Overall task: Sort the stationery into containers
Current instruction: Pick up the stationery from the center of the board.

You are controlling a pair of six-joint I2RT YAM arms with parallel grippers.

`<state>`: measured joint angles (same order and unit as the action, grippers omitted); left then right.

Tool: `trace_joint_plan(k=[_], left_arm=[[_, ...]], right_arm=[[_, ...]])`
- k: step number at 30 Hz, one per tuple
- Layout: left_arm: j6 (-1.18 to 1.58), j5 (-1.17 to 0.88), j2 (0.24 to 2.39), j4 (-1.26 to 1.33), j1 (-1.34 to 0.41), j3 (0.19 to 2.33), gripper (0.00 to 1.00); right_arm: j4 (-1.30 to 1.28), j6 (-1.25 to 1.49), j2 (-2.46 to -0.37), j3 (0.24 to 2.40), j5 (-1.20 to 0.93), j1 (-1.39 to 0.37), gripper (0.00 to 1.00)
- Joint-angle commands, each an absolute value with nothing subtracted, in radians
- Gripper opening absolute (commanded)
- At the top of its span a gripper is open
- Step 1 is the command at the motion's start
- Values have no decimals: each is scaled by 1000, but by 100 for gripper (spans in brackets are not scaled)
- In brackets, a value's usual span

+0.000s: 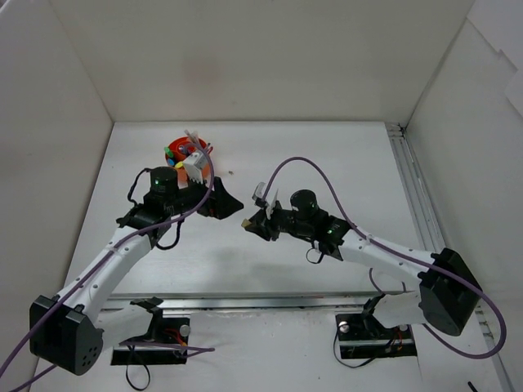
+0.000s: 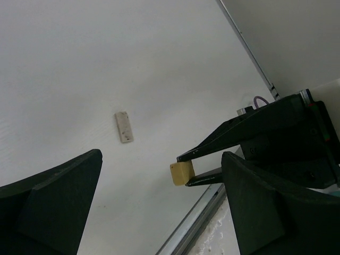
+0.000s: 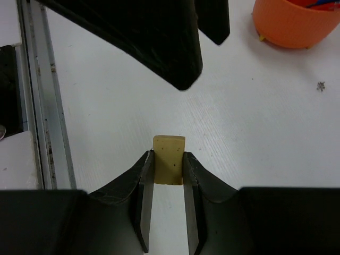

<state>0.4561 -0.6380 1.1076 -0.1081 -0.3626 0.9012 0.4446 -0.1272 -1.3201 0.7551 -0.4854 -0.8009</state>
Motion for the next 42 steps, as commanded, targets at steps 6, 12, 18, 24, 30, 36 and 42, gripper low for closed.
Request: trace_joint_plan(k=[6, 12, 18, 24, 30, 36, 42], left_arm=[[515, -807, 1088, 95, -400, 827, 87], [531, -802, 1108, 109, -433, 813, 70], [529, -822, 1134, 118, -453, 821, 49], [532, -828, 1173, 118, -463, 831, 34], [546, -839, 1200, 126, -463, 841, 0], [563, -792, 1171, 129, -463, 841, 0], [496, -601, 1131, -73, -382, 960, 0]], right_arm=[[577, -193, -1217, 762, -482, -819, 10], [589, -195, -1195, 753, -472, -827, 10], [592, -209, -1178, 749, -417, -839, 10], [606, -232, -1167, 753, -413, -848, 11], [618, -239, -1140, 747, -394, -850, 11], [617, -216, -1124, 735, -319, -851, 33], [614, -163, -1120, 732, -255, -851, 98]])
